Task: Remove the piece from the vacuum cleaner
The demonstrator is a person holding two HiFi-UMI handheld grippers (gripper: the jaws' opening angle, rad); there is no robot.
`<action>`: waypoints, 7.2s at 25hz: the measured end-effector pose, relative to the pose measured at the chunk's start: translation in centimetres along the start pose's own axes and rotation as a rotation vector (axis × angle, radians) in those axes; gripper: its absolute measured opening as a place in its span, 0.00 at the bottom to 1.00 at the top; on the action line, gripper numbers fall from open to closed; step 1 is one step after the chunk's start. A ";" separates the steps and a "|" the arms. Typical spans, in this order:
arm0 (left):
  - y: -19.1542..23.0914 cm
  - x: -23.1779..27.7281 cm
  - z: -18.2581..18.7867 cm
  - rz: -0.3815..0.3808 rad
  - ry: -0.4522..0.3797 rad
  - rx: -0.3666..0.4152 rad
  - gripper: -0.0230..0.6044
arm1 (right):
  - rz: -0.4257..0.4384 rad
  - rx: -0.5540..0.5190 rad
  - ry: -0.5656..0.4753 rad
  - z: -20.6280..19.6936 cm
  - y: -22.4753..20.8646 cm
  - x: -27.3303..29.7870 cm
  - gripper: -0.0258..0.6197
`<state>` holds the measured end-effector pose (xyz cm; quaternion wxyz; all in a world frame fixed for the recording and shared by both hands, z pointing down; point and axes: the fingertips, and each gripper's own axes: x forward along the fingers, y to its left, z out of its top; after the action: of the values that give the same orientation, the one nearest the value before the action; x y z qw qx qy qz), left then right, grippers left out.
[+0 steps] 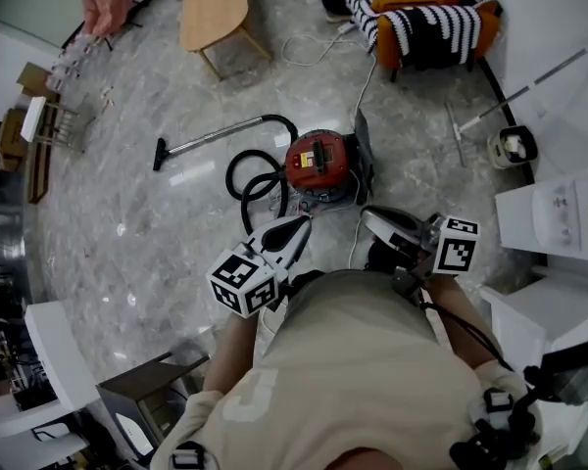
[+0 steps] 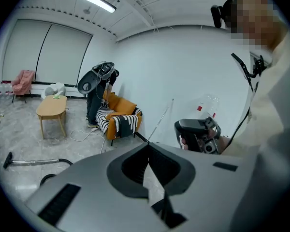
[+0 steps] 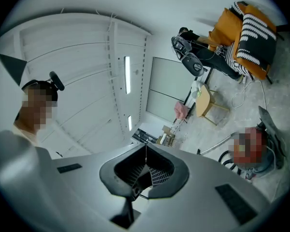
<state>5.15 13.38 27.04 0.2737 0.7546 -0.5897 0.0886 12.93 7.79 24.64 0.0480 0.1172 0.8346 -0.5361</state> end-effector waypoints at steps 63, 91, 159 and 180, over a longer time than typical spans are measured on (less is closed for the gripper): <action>26.8 18.0 -4.9 0.000 0.400 0.075 0.04 | -0.817 -0.059 0.689 3.3 -42.4 7.7 0.04; 25.0 27.4 -25.7 -0.023 0.534 -0.199 0.04 | -1.005 -0.104 0.642 0.4 -66.4 1.1 0.54; 29.6 33.7 -25.4 0.039 0.529 -0.096 0.04 | -1.117 0.177 0.527 -2.5 -72.6 -2.2 0.07; 27.9 34.9 -26.2 -0.015 0.547 -0.148 0.04 | -1.074 -0.028 0.834 -2.6 -73.0 -1.7 0.08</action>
<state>-6.00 -6.72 73.48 0.4778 0.6850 -0.4932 0.2434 -3.31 -19.13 90.65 -0.5493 -0.1169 0.7326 -0.3846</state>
